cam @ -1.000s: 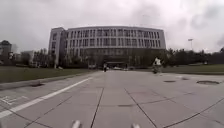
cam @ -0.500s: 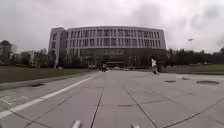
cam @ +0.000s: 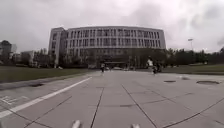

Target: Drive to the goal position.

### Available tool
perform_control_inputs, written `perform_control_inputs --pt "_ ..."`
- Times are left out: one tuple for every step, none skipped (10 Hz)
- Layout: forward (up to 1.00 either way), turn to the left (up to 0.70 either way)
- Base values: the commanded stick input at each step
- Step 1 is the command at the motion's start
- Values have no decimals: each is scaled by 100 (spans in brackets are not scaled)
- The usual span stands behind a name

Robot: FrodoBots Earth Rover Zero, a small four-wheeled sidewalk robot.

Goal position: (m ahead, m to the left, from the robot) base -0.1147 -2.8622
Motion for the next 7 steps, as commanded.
perform_control_inputs --pt "6 0" --pt "6 0" --pt "6 0" --pt "6 0" --pt "6 0" --pt "6 0" --pt "6 0"
